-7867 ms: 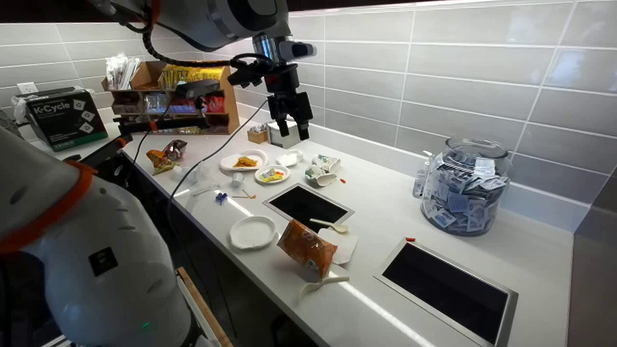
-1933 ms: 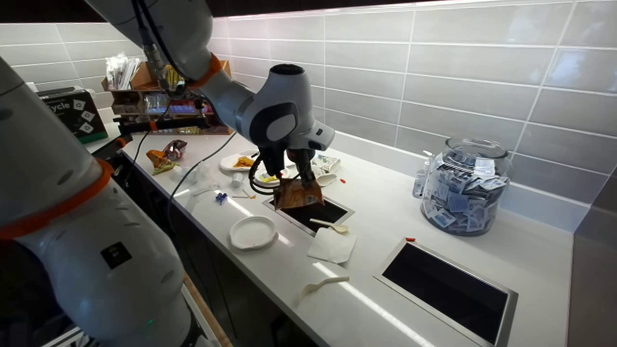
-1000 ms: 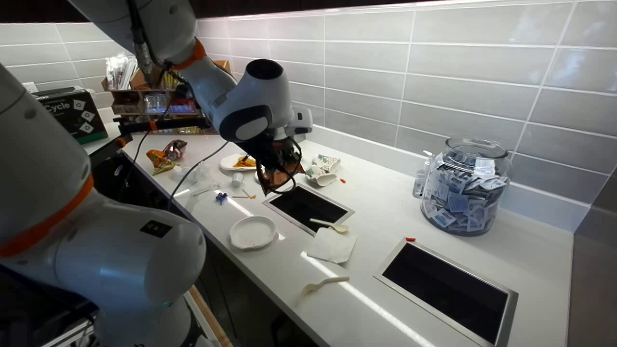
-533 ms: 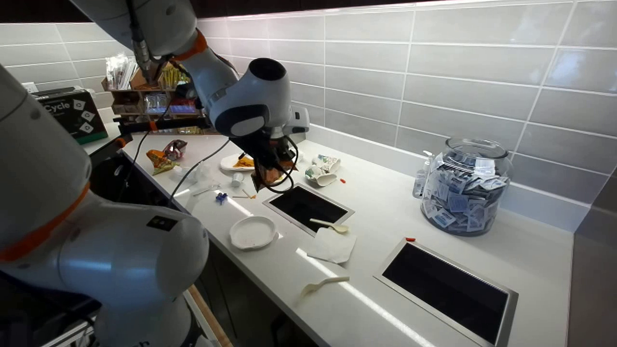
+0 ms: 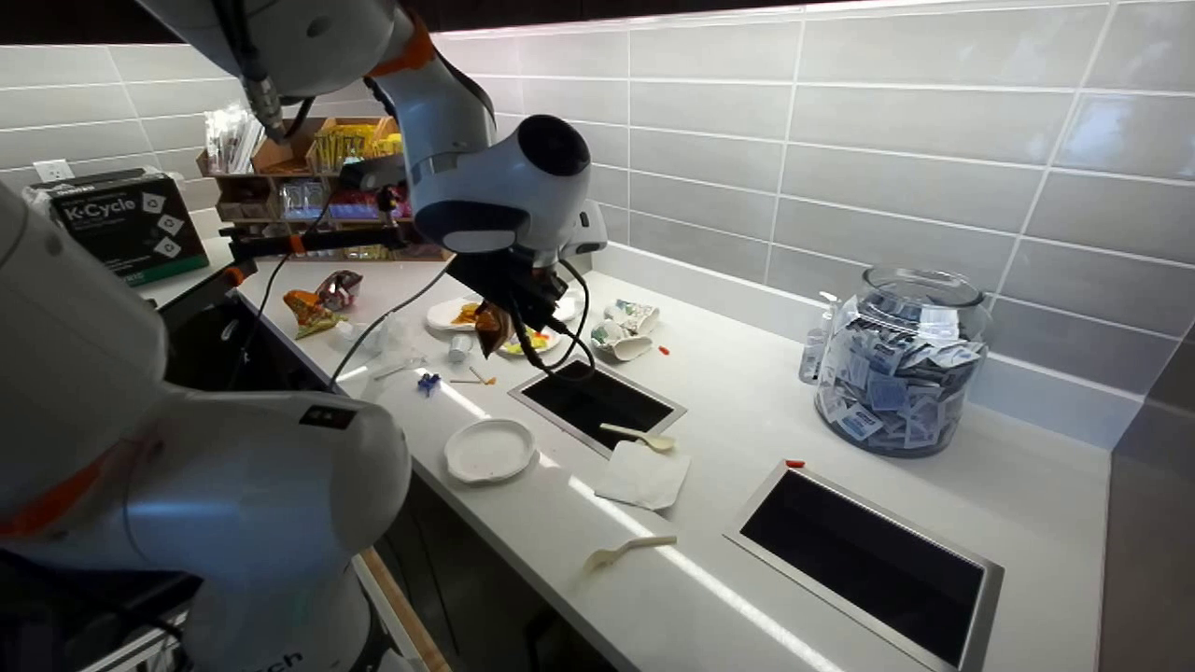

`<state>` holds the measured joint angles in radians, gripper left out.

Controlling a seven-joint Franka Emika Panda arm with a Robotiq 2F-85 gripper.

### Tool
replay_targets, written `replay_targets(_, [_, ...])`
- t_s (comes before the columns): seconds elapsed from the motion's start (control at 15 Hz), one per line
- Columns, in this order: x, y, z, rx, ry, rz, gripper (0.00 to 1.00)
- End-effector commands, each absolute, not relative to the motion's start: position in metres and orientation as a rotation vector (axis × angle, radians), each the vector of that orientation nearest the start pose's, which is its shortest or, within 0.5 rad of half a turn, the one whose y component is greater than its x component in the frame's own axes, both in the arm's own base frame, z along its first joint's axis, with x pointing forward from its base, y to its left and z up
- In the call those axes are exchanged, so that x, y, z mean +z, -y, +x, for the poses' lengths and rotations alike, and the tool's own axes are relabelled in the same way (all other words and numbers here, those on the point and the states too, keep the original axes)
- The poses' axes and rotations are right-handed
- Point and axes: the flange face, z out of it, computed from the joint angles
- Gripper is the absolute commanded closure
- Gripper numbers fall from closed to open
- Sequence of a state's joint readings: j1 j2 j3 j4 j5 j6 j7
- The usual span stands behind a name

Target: Empty the bag of chips onto the empty white plate

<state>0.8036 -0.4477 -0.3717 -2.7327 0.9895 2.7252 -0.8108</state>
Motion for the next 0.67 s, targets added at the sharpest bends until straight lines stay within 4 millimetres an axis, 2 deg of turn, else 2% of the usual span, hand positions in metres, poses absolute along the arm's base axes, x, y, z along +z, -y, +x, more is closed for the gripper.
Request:
replay_targets(0.0, [0.371,-0.139,0.358,-0.574,0.59,-2.295,1.0])
replay_targets(0.07, [0.371,-0.139,0.356,-0.584,0.625,-2.269,1.0])
replay_targets(0.13, [0.374,-0.143,0.364,-0.603,0.662,-2.235,1.0])
replay_targets(0.27, [0.375,-0.144,0.361,-0.634,0.732,-2.155,1.0])
replay_targets(0.4, [0.37,-0.142,0.349,-0.647,0.798,-2.086,1.0])
replay_targets(0.47, [0.371,-0.145,0.357,-0.645,0.821,-2.062,1.0])
replay_targets(0.6, [0.368,-0.144,0.358,-0.636,0.858,-2.03,1.0])
